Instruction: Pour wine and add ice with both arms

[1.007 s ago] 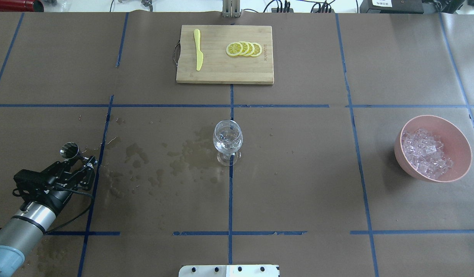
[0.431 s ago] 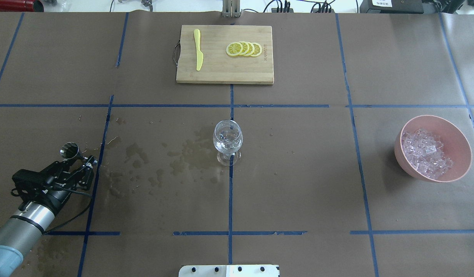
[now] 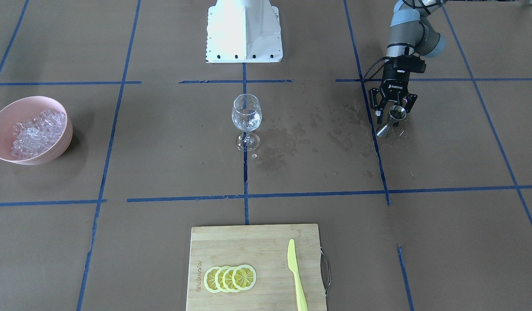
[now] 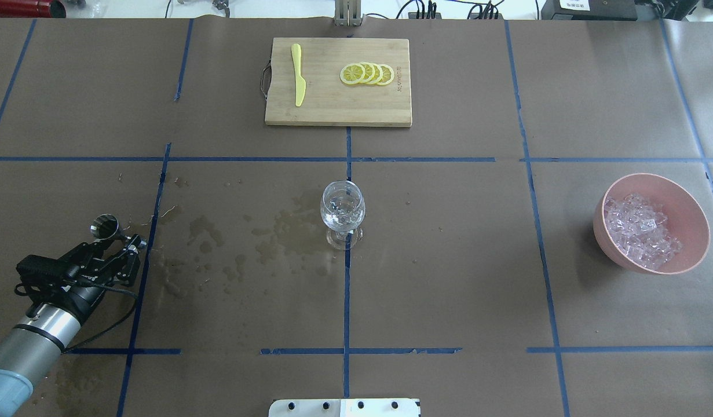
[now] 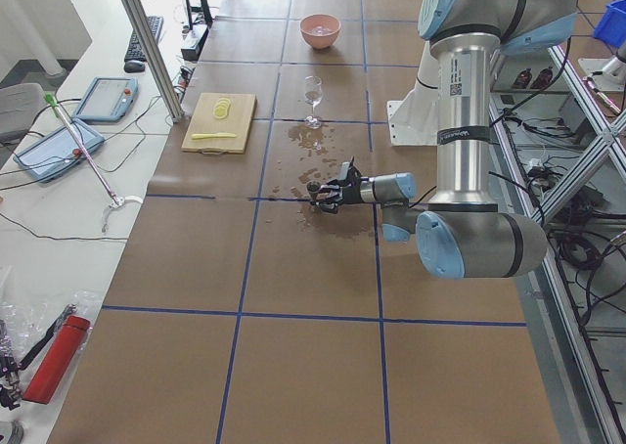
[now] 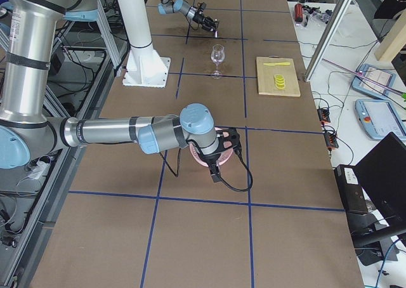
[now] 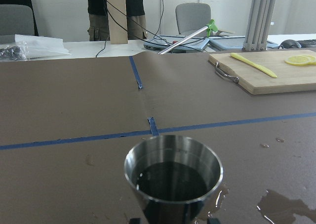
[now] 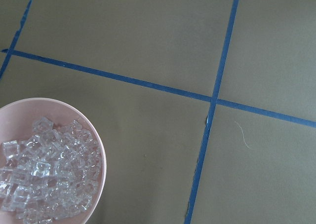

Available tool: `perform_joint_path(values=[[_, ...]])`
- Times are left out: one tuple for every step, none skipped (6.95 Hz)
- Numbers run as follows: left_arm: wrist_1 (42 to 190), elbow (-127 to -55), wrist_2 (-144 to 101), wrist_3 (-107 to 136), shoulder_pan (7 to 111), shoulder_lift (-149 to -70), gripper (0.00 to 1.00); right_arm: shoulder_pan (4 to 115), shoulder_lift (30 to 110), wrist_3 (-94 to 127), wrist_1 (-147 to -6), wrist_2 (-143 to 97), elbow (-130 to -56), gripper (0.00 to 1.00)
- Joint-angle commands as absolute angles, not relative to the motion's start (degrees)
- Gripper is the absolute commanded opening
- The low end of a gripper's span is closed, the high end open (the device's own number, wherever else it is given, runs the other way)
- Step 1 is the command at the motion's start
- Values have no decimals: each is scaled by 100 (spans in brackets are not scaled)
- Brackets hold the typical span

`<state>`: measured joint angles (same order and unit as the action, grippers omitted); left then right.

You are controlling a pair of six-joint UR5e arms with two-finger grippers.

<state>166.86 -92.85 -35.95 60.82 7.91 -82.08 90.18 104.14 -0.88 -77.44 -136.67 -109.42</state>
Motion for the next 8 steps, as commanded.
perform_joint_path(values=[[16690, -9299, -3595, 6082, 791, -8200, 55, 9018, 10415, -88, -7743, -13667, -10942, 100], [16690, -9299, -3595, 6082, 791, -8191, 55, 9018, 10406, -88, -7743, -13667, -10942, 100], [16690, -9247, -3595, 6082, 791, -8183, 55, 9018, 10406, -88, -7743, -13667, -10942, 100], [16690, -9220, -3595, 6082, 791, -8183, 55, 9018, 10406, -88, -7743, -13667, -10942, 100], [16690, -9220, -3595, 6082, 791, -8183, 55, 9018, 10415, -88, -7743, -13667, -10942, 100], [16690, -9220, -3595, 6073, 791, -8191, 55, 9018, 10415, -88, -7743, -13667, -10951, 100], [16690, -9220, -3595, 6082, 791, -8200, 51, 9018, 10415, -88, -7743, -13667, -10951, 100], [16690, -9228, -3595, 6082, 791, -8200, 41, 9018, 10415, -97, -7743, -13667, -10951, 100]])
